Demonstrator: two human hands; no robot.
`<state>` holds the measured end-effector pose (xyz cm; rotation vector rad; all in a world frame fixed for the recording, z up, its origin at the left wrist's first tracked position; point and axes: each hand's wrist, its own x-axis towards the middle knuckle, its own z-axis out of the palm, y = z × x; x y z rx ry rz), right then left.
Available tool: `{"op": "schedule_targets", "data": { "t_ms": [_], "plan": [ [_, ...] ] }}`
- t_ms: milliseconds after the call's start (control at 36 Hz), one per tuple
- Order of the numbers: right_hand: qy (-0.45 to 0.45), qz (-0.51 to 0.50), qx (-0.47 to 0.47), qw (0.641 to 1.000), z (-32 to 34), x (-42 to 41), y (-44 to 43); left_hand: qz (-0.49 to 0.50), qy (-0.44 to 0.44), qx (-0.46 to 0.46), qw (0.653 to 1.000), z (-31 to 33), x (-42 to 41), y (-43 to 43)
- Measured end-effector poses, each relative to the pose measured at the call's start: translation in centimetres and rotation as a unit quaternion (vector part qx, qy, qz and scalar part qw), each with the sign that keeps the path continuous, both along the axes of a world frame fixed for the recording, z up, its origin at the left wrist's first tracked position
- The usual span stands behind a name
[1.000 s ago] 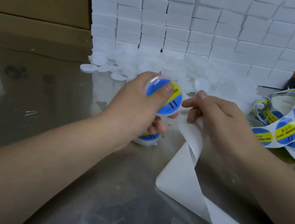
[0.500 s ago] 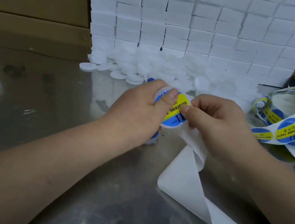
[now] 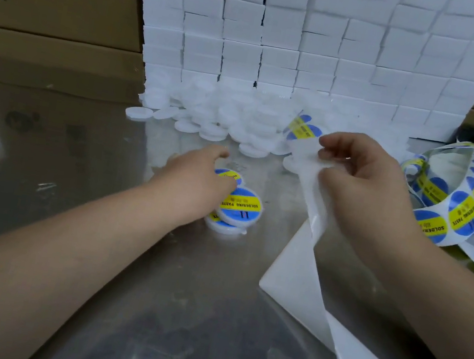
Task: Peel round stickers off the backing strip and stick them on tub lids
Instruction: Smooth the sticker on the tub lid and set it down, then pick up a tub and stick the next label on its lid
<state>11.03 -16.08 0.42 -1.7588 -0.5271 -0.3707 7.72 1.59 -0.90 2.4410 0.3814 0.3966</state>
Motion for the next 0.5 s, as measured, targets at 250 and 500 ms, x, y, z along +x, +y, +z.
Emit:
{"op": "schedule_targets", "data": {
  "t_ms": [250,500],
  "plan": [
    [0.042,0.015,-0.004,0.999,-0.1,0.3,-0.1,-0.166,-0.132,-0.142,0.967,0.8,-1.6,-2.0],
    [0.186,0.134,0.071,0.971,0.3,-0.1,0.4,-0.246,-0.114,-0.146,0.951,0.7,-2.2,-2.3]
  ]
}}
